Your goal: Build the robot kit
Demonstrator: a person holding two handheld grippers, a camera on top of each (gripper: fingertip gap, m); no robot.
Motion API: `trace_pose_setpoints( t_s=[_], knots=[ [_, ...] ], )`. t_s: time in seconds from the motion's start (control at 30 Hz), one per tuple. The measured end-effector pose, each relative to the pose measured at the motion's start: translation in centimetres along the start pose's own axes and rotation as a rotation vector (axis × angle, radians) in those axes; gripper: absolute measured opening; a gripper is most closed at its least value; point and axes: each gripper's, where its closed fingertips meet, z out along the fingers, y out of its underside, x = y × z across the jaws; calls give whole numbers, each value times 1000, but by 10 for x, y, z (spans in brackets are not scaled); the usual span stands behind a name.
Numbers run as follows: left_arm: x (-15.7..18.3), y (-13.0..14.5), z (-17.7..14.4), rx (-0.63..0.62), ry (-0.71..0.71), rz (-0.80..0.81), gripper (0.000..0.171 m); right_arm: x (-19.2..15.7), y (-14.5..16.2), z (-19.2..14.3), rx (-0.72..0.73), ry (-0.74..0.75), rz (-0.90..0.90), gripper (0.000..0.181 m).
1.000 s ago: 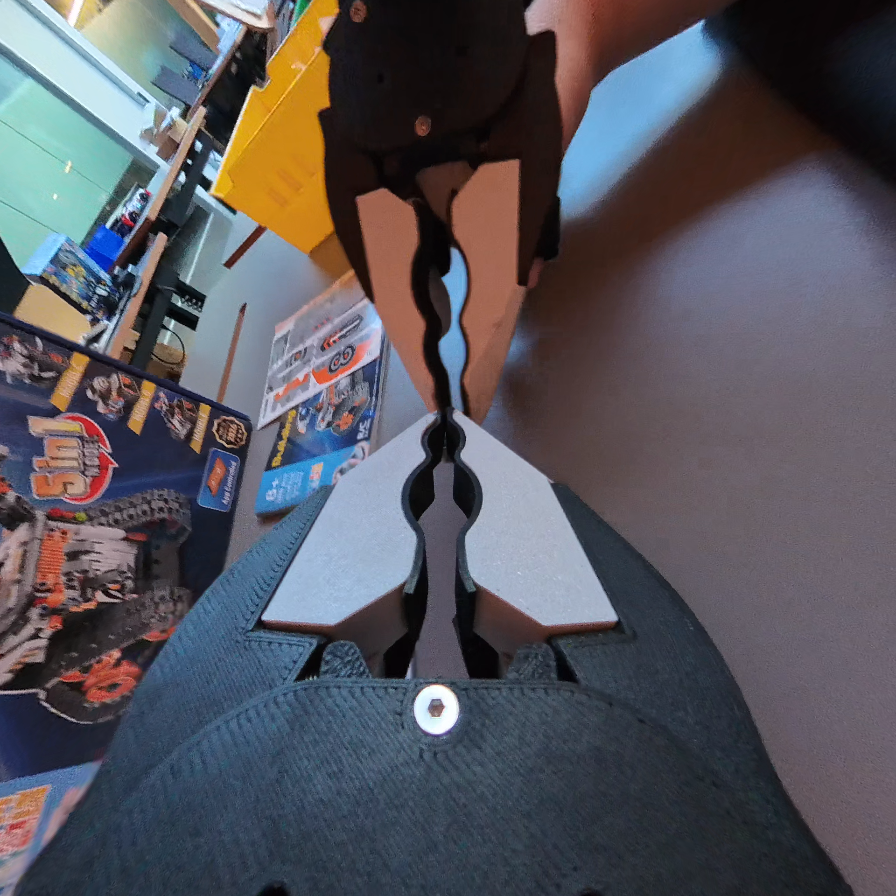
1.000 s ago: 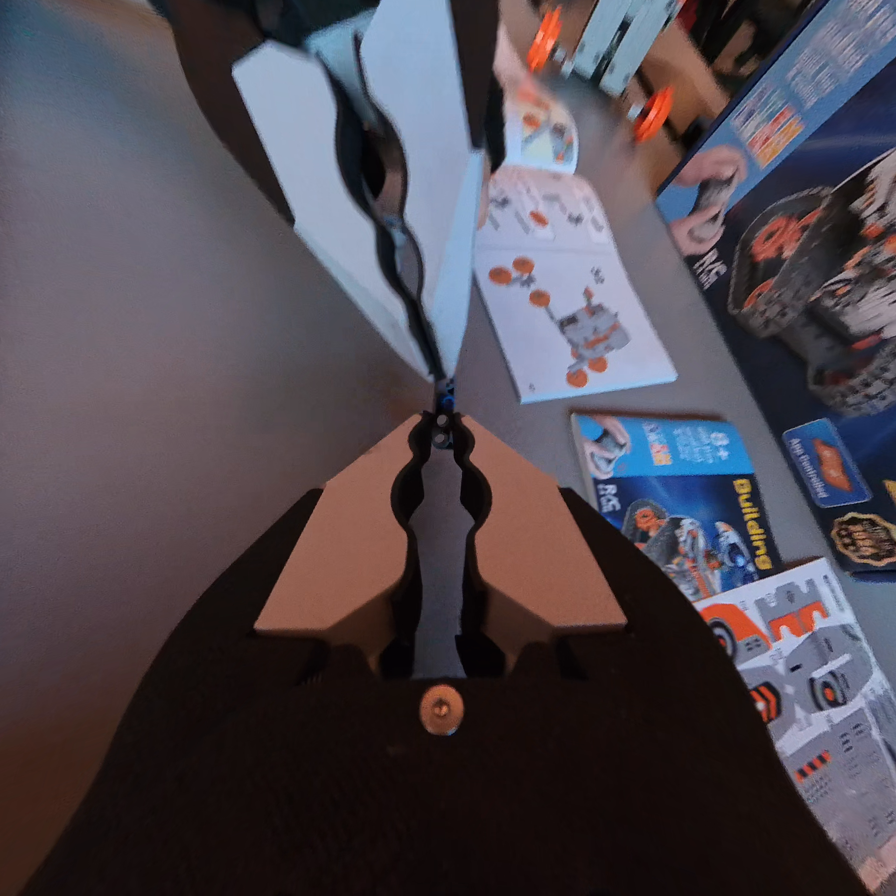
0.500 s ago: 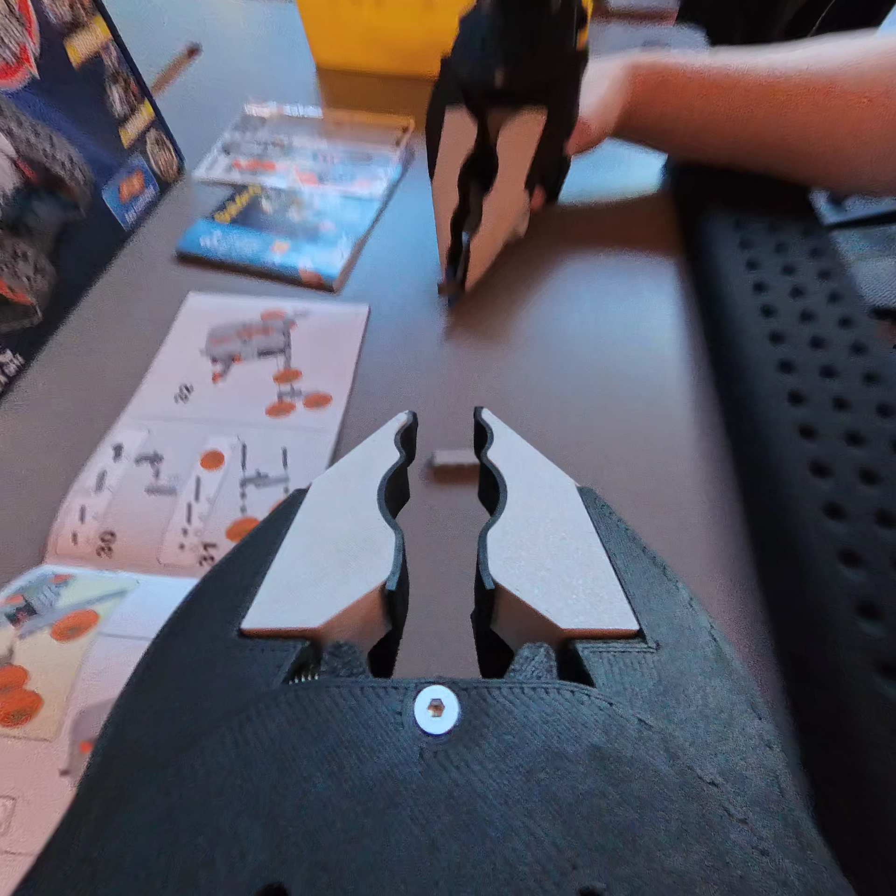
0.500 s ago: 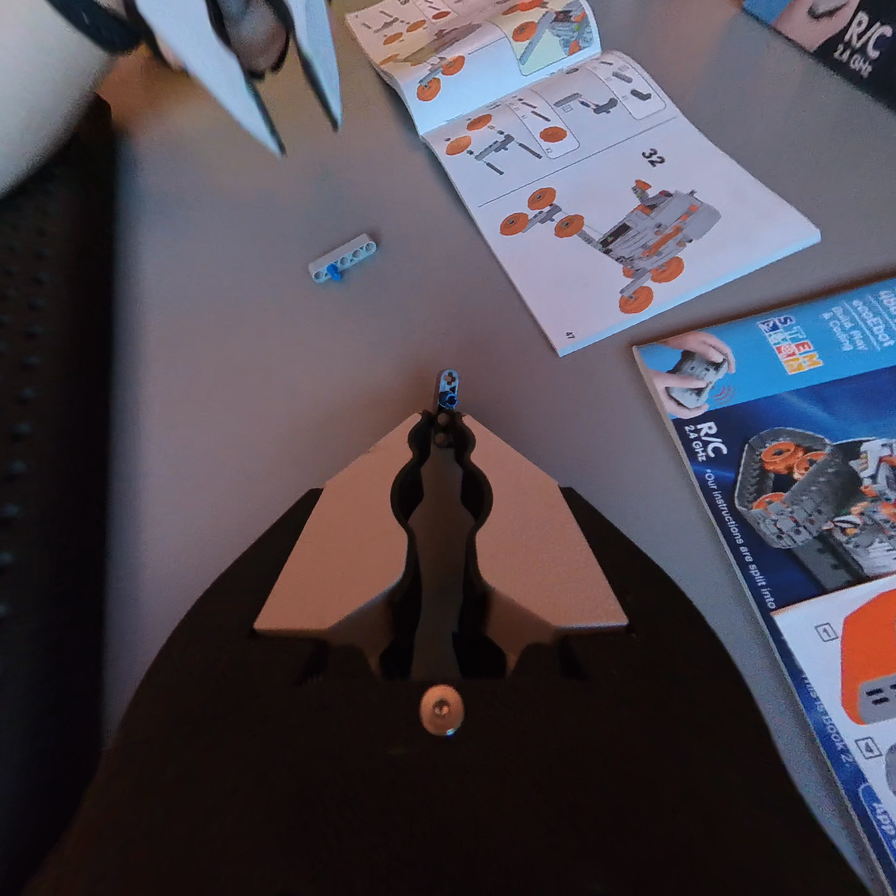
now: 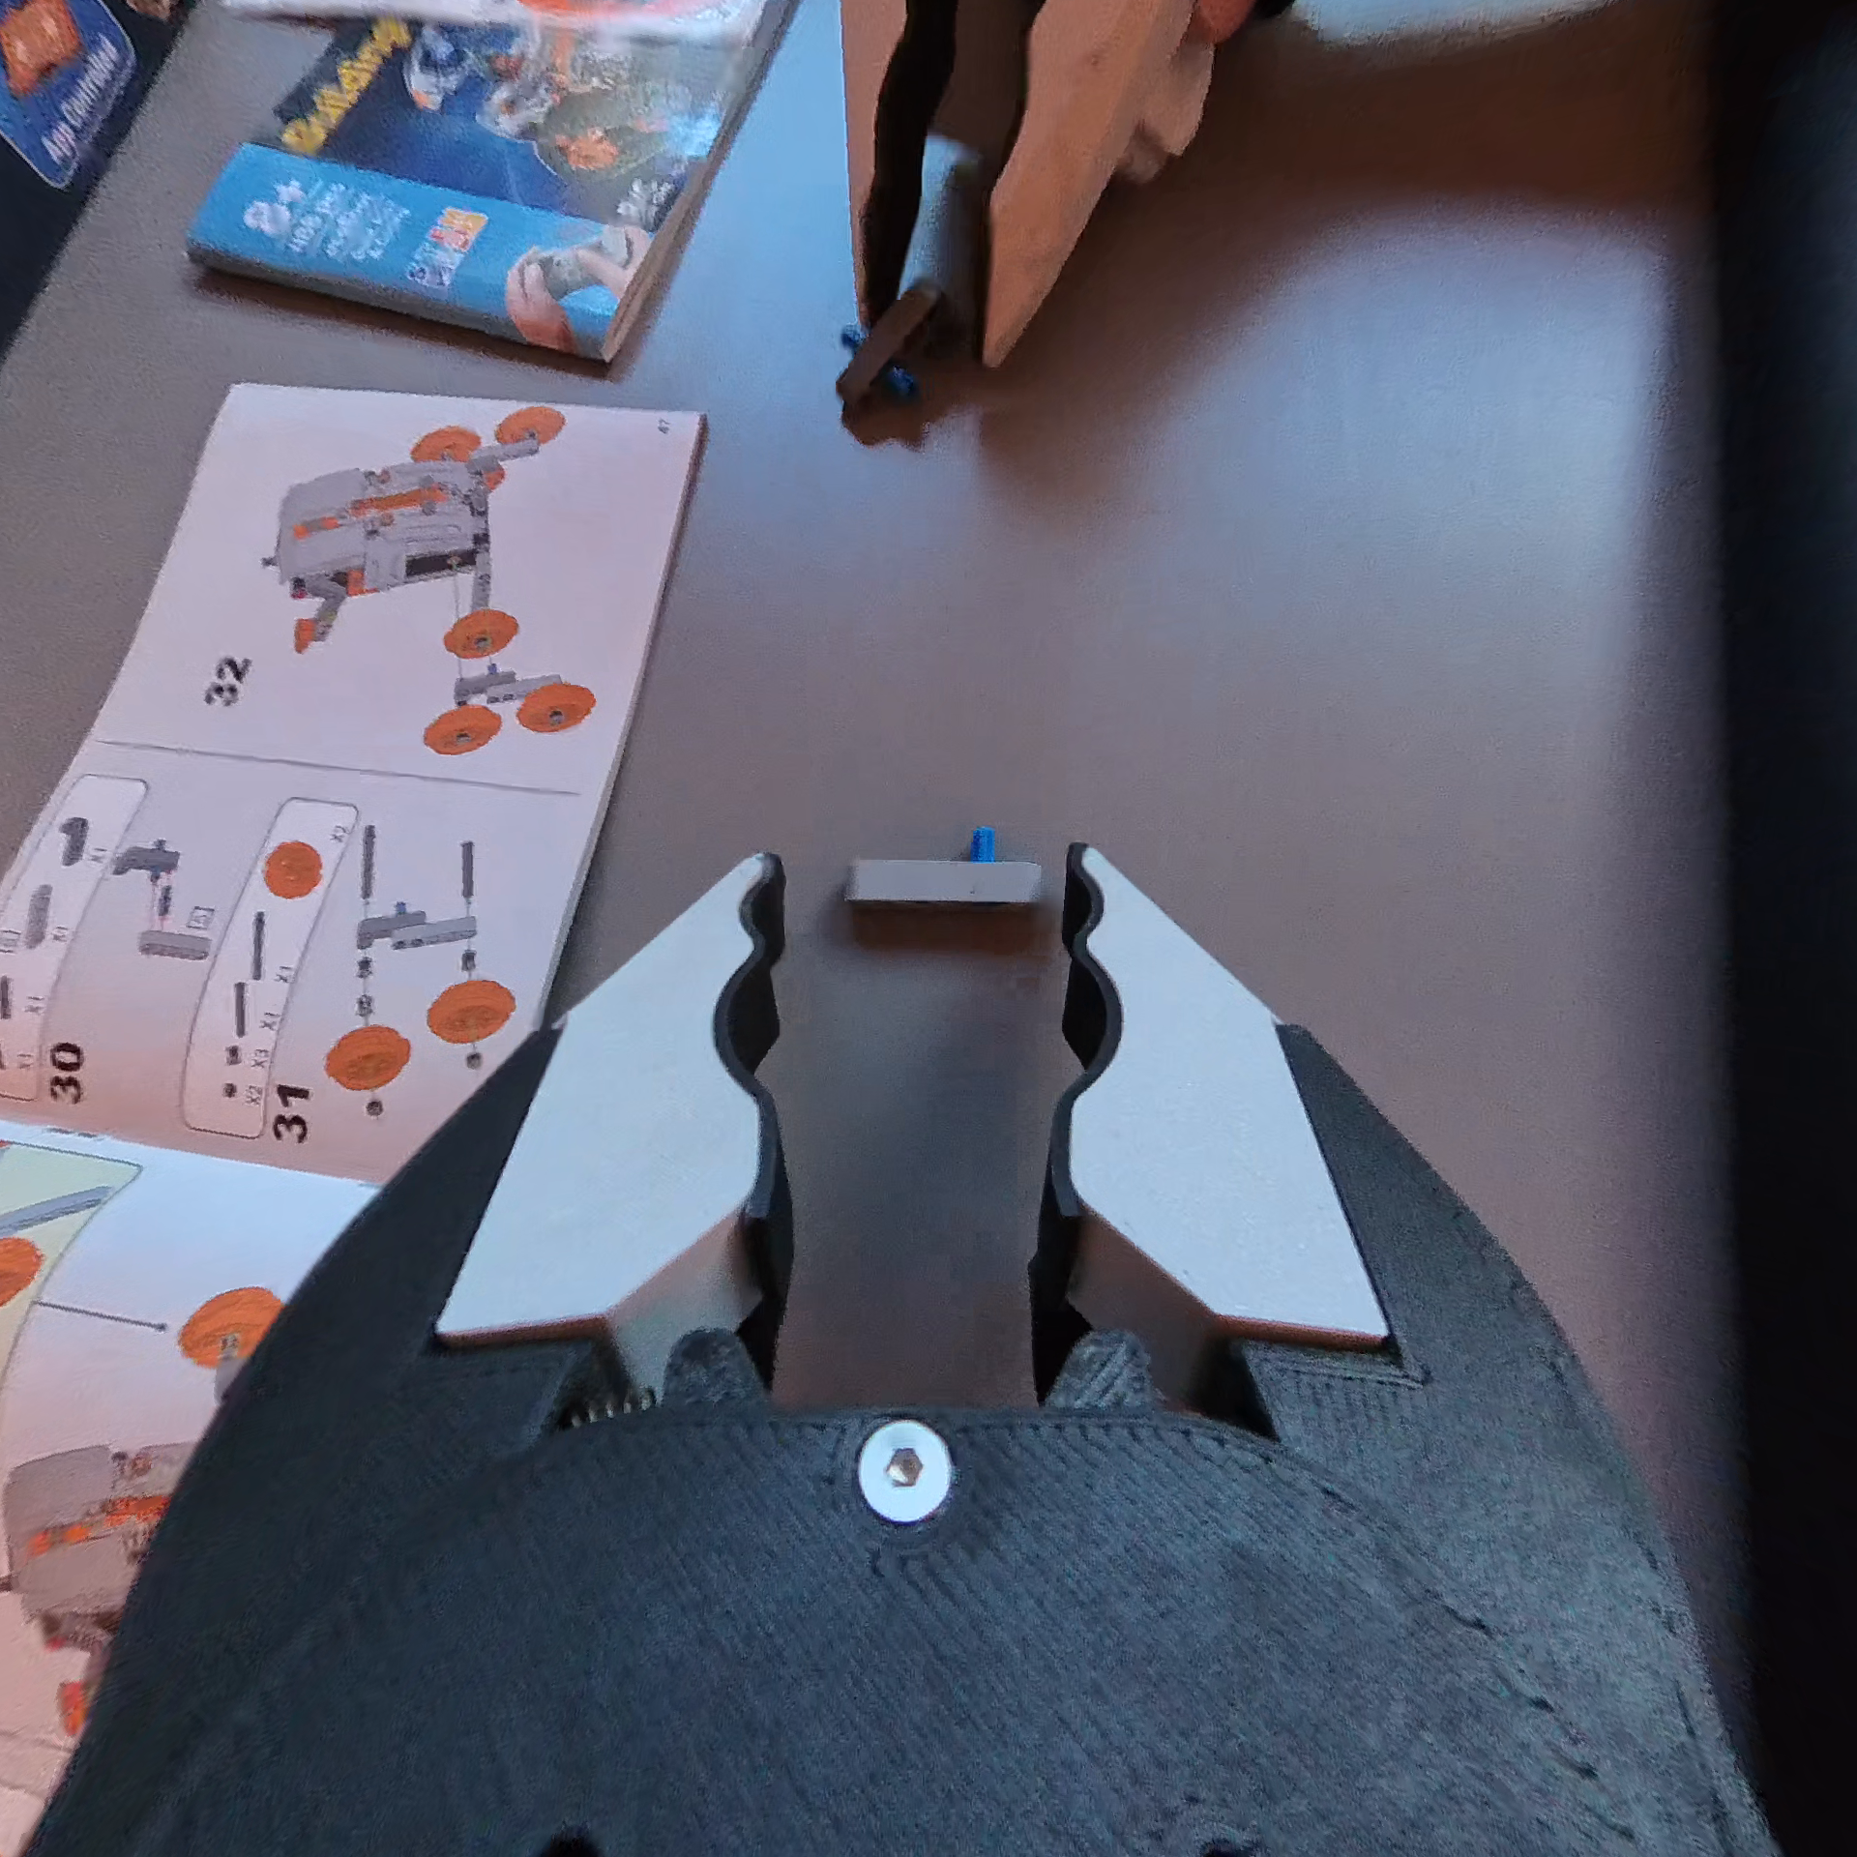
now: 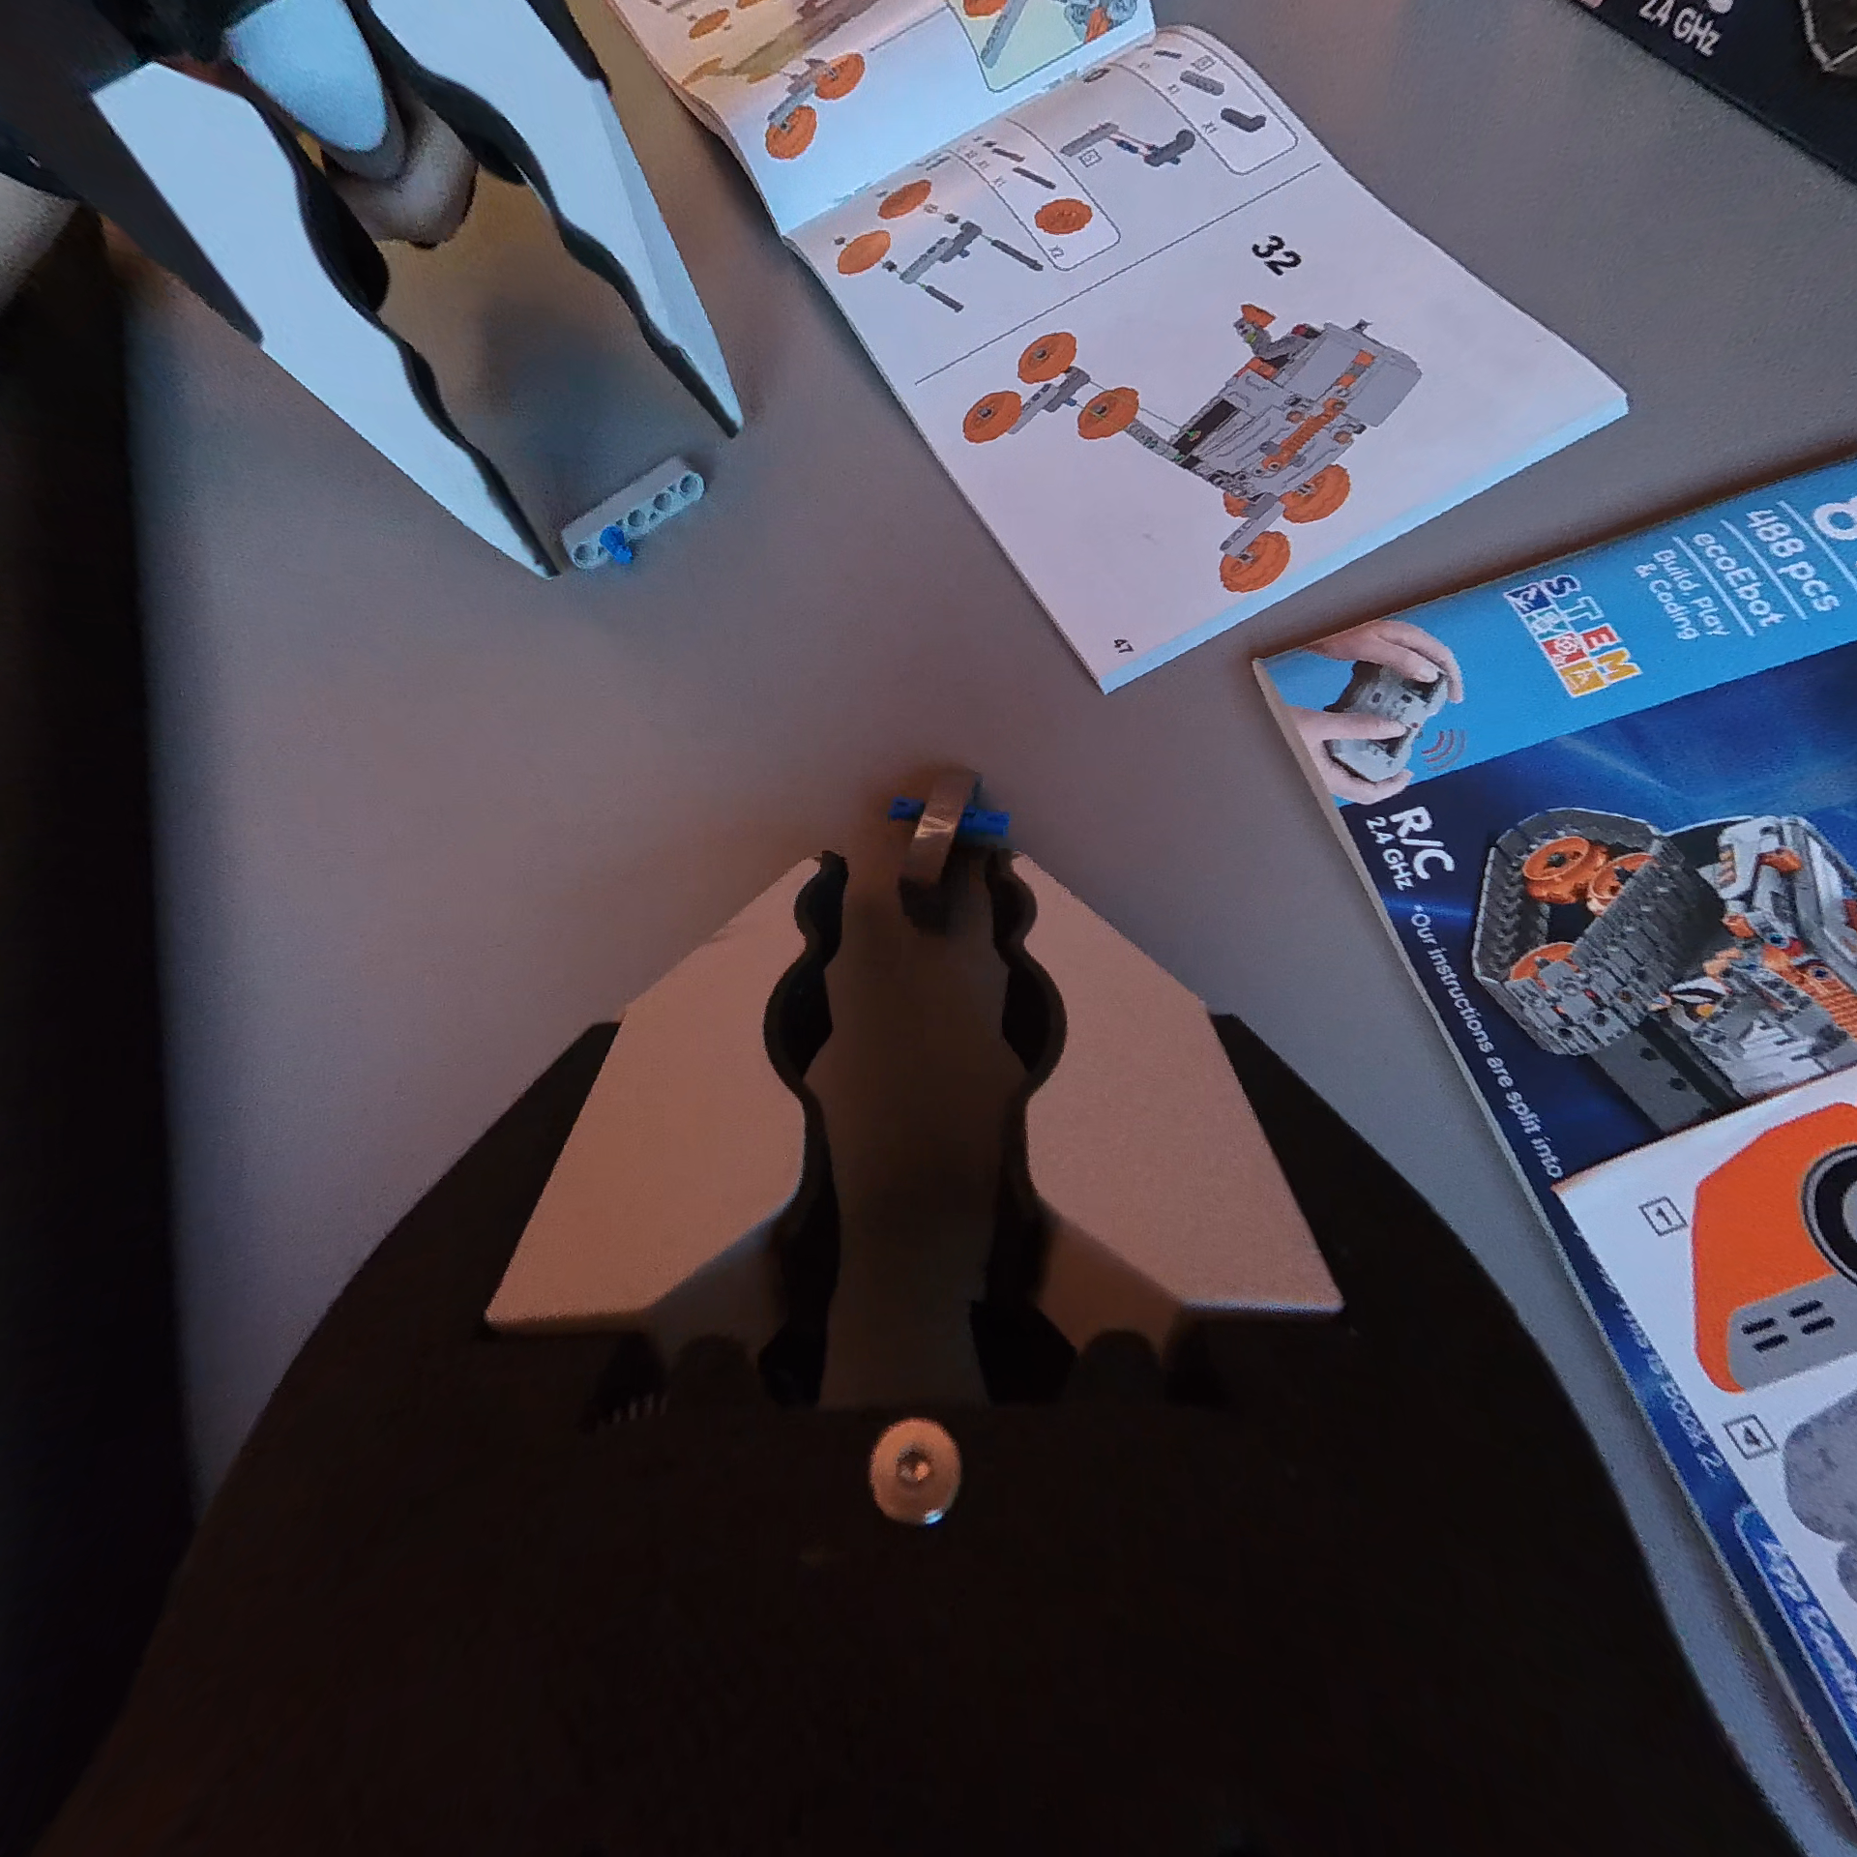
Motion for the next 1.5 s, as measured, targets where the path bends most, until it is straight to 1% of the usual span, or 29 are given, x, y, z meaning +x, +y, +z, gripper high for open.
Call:
trace_pose_setpoints(
  t_s=[0.03, 0.1, 0.13, 0.17, 0.23, 0.27, 0.33, 0.37, 0.43, 0.53, 0.6, 0.63, 0.67, 0.73, 0.77, 0.8, 0.87, 0.9, 0.93, 0.97, 1.03, 1.07, 1.13, 1.2, 1.23, 1.27, 1.33, 1.4, 1.5],
  knots=[
    [0, 4, 3, -21, 2, -1, 54, 2, 2, -2, -8, 14, -16, 31],
    [7, 2, 5, -4, 43, -6, 37, 9, 2, -7, -11, 60, -32, 34],
    [7, 2, 5, -11, 41, 0, 38, 9, 0, -11, 0, 76, -40, 34],
    [5, 2, 4, -20, 21, 6, 37, 9, -10, -16, 46, 97, -69, 33],
    [-9, -3, 1, -16, -97, 50, 37, 4, -44, -26, 213, 141, -77, 30],
    [-16, -14, -2, 12, -169, 96, 37, -5, -62, -28, 300, 105, -12, 29],
    [-27, -54, -15, 143, -331, 169, 38, -27, -90, -24, 415, -48, 140, 33],
    [-29, -74, -22, 210, -393, 185, 38, -31, -98, -20, 435, -95, 213, 38],
    [-31, -102, -30, 293, -510, 228, 38, -41, -111, -19, 468, -198, 272, 43],
    [-23, -124, -31, 341, -602, 317, 38, -44, -113, -23, 521, -266, 330, 38],
    [-18, -129, -26, 348, -612, 337, 38, -56, -114, -26, 540, -360, 342, 29],
    [-16, -130, -24, 351, -620, 353, 38, -59, -112, -24, 515, -369, 341, 23],
    [-13, -133, -23, 359, -612, 371, 38, -54, -108, -21, 491, -316, 315, 7],
    [-7, -134, -18, 360, -566, 375, 38, -52, -100, -19, 430, -259, 238, 6],
    [-4, -132, -16, 365, -516, 350, 41, -50, -96, -21, 411, -239, 201, 6],
    [-1, -131, -18, 401, -438, 275, 39, -50, -94, -25, 407, -231, 156, 6],
    [9, -136, -24, 535, -139, 7, 37, -62, -92, -34, 409, -290, 54, 6],
    [11, -140, -29, 589, 4, -115, 36, -63, -87, -33, 373, -282, 25, 6],
    [14, -144, -33, 633, 118, -195, 35, -65, -79, -31, 331, -272, -11, 6],
    [18, -143, -32, 636, 196, -225, 28, -64, -73, -28, 306, -251, -36, 6],
    [23, -130, -15, 537, 206, -183, 21, -70, -67, -25, 276, -267, -63, 6],
    [27, -124, -6, 485, 202, -142, 8, -70, -66, -23, 265, -268, -70, 6],
    [26, -120, -1, 467, 175, -100, 6, -66, -63, -21, 262, -246, -77, 7],
    [18, -125, -7, 526, 126, -101, 5, -58, -74, -25, 343, -216, -41, 12],
    [11, -127, -14, 571, 94, -124, 5, -51, -79, -30, 386, -186, -24, 29],
    [5, -131, -23, 637, 67, -150, 4, -46, -82, -35, 415, -165, -15, 33],
    [-2, -136, -44, 760, 28, -171, 4, -49, -89, -45, 479, -199, -22, 21],
    [0, -137, -55, 800, 0, -135, 4, -56, -96, -50, 530, -227, -41, 21],
    [7, -140, -59, 829, 0, -93, 5, -67, -105, -52, 575, -204, -138, 25]
  ],
)
